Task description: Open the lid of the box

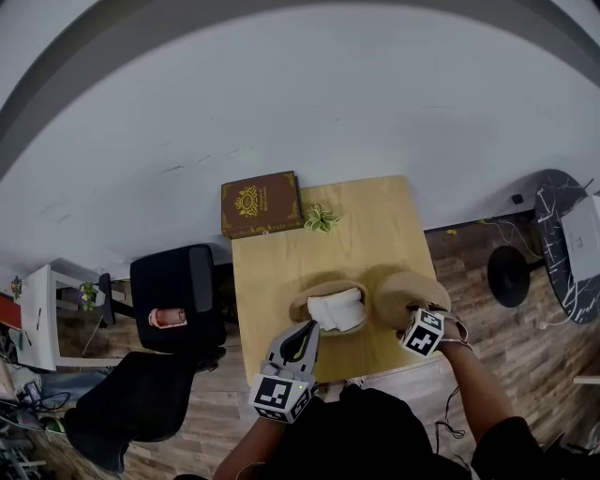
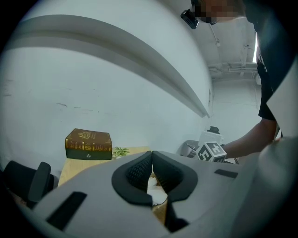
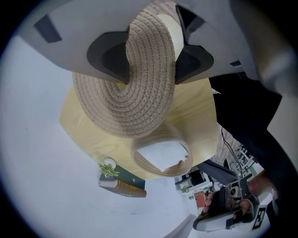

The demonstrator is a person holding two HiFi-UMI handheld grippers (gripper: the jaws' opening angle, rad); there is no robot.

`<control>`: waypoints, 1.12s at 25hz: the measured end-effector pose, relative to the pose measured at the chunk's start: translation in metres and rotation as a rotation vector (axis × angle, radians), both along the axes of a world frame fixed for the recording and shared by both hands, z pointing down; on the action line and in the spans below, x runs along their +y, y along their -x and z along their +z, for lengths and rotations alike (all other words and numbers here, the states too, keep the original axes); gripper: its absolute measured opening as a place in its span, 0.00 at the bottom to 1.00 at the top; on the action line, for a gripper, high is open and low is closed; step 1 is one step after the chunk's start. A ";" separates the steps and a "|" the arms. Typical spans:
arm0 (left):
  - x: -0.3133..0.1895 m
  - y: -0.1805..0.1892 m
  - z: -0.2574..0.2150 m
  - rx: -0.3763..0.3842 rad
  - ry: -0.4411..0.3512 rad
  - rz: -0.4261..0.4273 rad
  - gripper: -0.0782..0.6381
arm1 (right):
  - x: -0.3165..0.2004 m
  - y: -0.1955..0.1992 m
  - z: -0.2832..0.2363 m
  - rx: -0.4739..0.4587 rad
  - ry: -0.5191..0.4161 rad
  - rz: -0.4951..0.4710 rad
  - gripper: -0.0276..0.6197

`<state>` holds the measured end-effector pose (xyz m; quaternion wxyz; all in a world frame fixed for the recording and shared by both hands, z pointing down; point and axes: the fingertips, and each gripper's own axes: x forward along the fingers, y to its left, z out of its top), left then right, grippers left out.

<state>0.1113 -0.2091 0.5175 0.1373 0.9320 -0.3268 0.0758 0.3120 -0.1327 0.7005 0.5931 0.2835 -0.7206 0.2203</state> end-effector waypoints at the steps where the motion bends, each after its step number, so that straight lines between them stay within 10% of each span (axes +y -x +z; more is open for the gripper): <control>1: -0.001 0.001 0.002 -0.005 0.003 -0.002 0.14 | 0.002 0.001 0.005 -0.005 0.011 -0.001 0.54; 28: 0.005 -0.010 0.014 -0.099 0.016 0.005 0.14 | 0.015 0.004 0.050 -0.067 0.030 -0.004 0.54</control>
